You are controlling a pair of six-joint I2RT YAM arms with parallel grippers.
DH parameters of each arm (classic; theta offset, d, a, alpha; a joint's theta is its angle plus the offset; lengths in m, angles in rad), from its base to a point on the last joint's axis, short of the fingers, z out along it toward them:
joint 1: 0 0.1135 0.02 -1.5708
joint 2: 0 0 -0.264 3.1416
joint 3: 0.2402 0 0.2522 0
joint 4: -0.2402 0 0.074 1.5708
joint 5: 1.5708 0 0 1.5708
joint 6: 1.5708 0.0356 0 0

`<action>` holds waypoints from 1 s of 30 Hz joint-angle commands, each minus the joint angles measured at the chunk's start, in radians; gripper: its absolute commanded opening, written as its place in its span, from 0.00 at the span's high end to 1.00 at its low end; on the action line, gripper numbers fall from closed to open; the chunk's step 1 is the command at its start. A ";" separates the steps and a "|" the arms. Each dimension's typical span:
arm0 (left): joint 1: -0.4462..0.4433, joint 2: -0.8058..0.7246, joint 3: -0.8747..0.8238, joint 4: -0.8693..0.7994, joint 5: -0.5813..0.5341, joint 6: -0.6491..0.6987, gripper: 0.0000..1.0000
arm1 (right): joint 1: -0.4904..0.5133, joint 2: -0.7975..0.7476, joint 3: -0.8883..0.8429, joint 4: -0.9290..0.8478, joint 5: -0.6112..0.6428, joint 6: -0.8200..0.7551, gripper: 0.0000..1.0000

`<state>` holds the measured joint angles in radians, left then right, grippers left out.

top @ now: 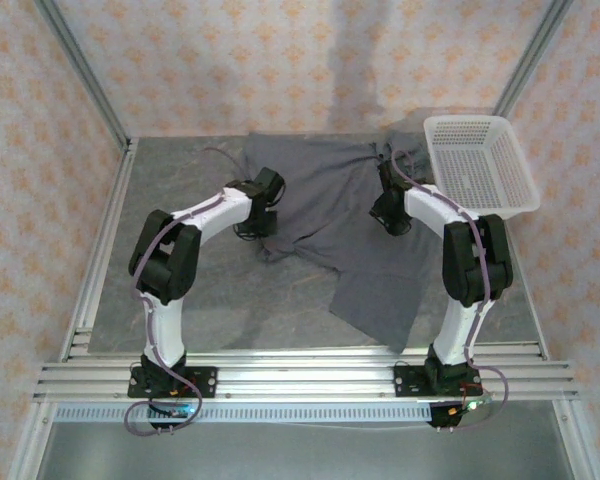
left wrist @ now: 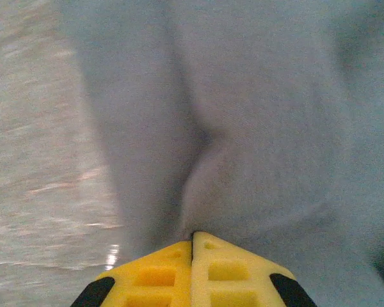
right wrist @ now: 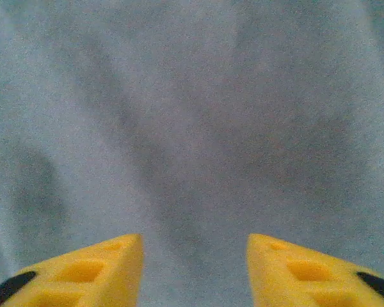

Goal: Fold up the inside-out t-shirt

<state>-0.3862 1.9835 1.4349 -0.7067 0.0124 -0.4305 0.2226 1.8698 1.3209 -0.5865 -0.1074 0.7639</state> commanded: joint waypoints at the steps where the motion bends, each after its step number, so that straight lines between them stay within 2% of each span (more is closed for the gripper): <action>1: 0.101 -0.116 -0.063 -0.018 -0.118 -0.012 0.95 | -0.039 0.027 -0.027 -0.011 0.120 0.083 0.73; 5: 0.157 -0.193 -0.102 -0.002 -0.137 0.003 0.92 | -0.043 0.012 -0.061 0.049 0.057 0.082 0.78; 7: 0.149 -0.248 -0.129 0.033 -0.070 -0.001 0.76 | -0.028 -0.002 -0.063 0.097 -0.012 0.048 0.79; 9: 0.105 -0.317 -0.181 0.094 0.013 -0.029 0.55 | -0.005 -0.009 -0.041 0.082 -0.017 0.028 0.75; 11: 0.032 -0.356 -0.193 0.069 -0.007 -0.047 0.46 | 0.012 -0.036 -0.026 0.069 -0.026 0.005 0.71; 16: -0.093 -0.388 -0.251 -0.053 -0.168 -0.147 0.43 | 0.101 -0.194 -0.087 0.103 0.006 0.005 0.64; 19: -0.102 -0.349 -0.282 -0.079 -0.245 -0.221 0.40 | 0.197 -0.208 -0.110 0.108 0.005 0.041 0.56; 22: -0.100 -0.275 -0.238 -0.126 -0.335 -0.305 0.39 | 0.266 -0.188 -0.131 0.144 -0.004 0.093 0.53; 27: -0.098 -0.178 -0.226 -0.007 -0.280 -0.287 0.40 | 0.277 -0.143 -0.158 0.190 -0.010 0.131 0.52; 30: -0.093 -0.160 -0.245 0.045 -0.297 -0.290 0.39 | 0.276 -0.107 -0.168 0.179 0.000 0.115 0.52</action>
<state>-0.4862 1.8259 1.1828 -0.7227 -0.2245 -0.6861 0.5030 1.7351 1.1687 -0.4164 -0.1368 0.8665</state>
